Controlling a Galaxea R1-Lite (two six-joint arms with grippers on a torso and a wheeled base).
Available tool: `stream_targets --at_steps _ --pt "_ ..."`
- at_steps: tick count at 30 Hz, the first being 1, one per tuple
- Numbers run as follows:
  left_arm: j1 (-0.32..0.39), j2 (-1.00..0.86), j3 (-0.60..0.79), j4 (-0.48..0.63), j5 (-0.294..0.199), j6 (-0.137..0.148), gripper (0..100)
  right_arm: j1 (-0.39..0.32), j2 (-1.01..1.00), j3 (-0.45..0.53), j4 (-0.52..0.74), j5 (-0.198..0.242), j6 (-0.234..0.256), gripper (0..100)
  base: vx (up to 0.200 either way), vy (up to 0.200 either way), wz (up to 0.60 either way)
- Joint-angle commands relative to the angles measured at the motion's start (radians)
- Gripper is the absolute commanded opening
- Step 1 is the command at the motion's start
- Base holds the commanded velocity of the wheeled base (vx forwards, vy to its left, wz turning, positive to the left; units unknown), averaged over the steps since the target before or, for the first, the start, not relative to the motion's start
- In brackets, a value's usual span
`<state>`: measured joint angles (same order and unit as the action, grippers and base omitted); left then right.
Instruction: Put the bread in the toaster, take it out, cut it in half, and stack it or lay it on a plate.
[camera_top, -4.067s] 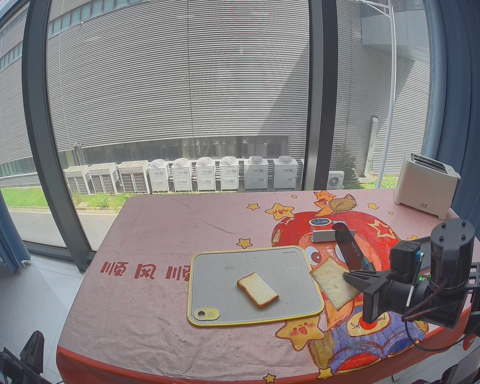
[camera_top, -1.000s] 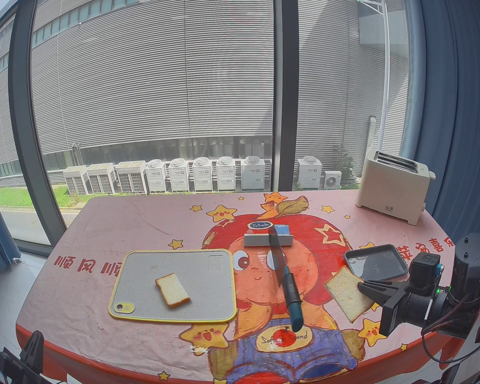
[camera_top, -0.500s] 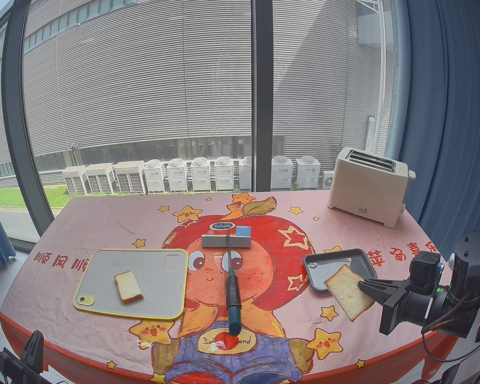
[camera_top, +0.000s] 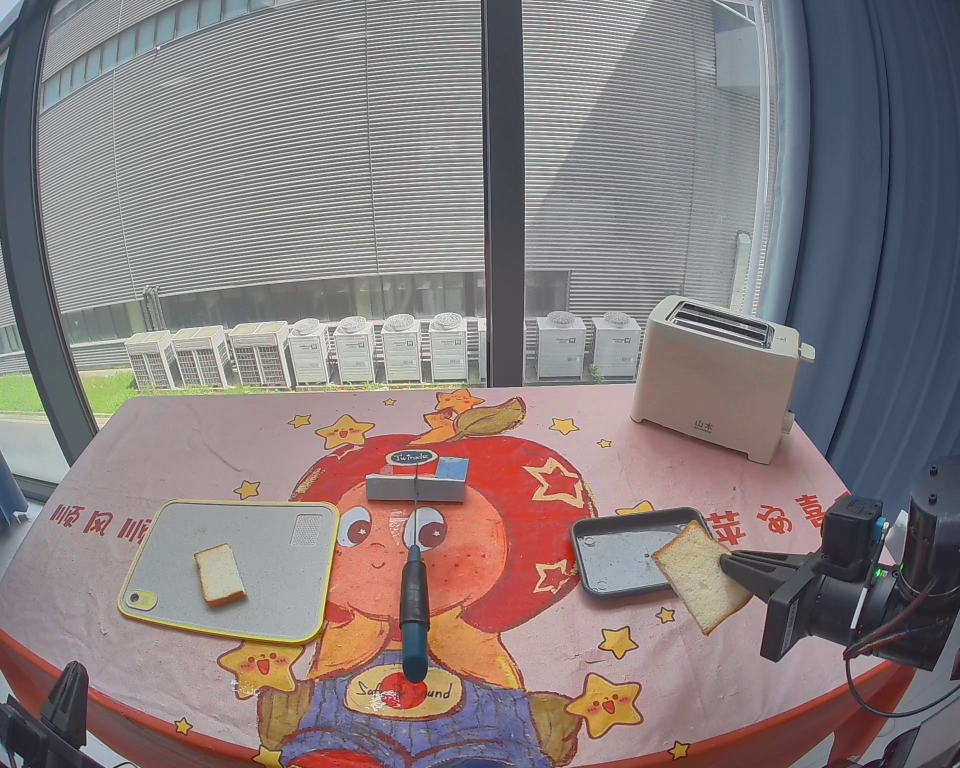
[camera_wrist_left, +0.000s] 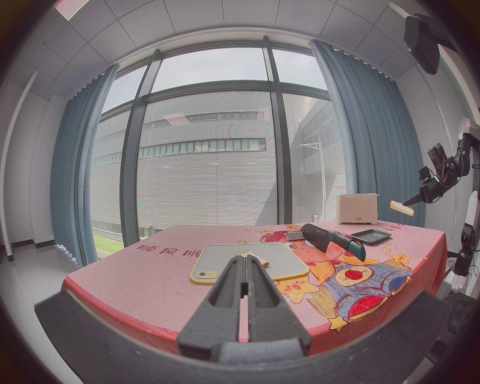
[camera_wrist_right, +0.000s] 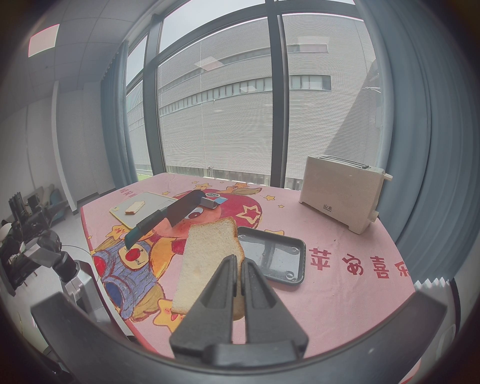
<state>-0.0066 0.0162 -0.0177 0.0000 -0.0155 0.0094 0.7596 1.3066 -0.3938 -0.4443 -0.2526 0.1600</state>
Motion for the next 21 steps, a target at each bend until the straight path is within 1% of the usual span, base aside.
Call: stream_targets --at_steps 1,2,5,6,7,8,11,14,17,21 --pt "0.0 -0.016 0.018 0.0 0.0 0.0 0 -0.019 0.008 -0.007 -0.001 0.001 0.004 0 0.0 0.0 0.0" --pt "0.0 -0.016 0.018 0.0 0.0 0.0 0 -0.025 0.01 -0.008 -0.001 0.003 0.01 0 0.0 0.0 0.0" --pt "0.0 -0.016 0.018 0.0 0.0 0.0 0 -0.039 0.02 -0.03 0.001 0.004 0.05 0 0.0 0.0 0.0" --pt "0.0 -0.016 0.018 0.0 0.0 0.0 0 -0.04 0.022 -0.031 0.001 0.004 0.053 0 0.0 0.0 0.0" --pt "0.0 -0.016 0.018 0.0 0.0 0.0 0 -0.043 0.033 -0.046 0.001 0.003 0.089 0 0.0 0.0 0.0" --pt "0.0 -0.016 0.018 0.0 0.0 0.0 0 -0.045 0.04 -0.056 0.001 0.003 0.107 0 0.0 0.0 0.0" --pt "0.0 -0.016 0.018 0.0 0.0 0.0 0 -0.052 0.069 -0.079 0.001 0.003 0.153 0 0.0 0.0 0.0" --pt "0.0 -0.016 0.018 0.0 0.0 0.0 0 -0.077 0.095 -0.103 0.001 0.001 0.188 0 0.0 0.0 0.0" --pt "0.0 -0.016 0.018 0.0 0.0 0.0 0 -0.097 0.118 -0.119 0.001 0.004 0.213 0 0.0 0.0 0.0" --pt "0.0 -0.016 0.018 0.0 0.0 0.0 0 -0.118 0.135 -0.125 -0.001 0.015 0.22 0 0.0 0.0 0.0"
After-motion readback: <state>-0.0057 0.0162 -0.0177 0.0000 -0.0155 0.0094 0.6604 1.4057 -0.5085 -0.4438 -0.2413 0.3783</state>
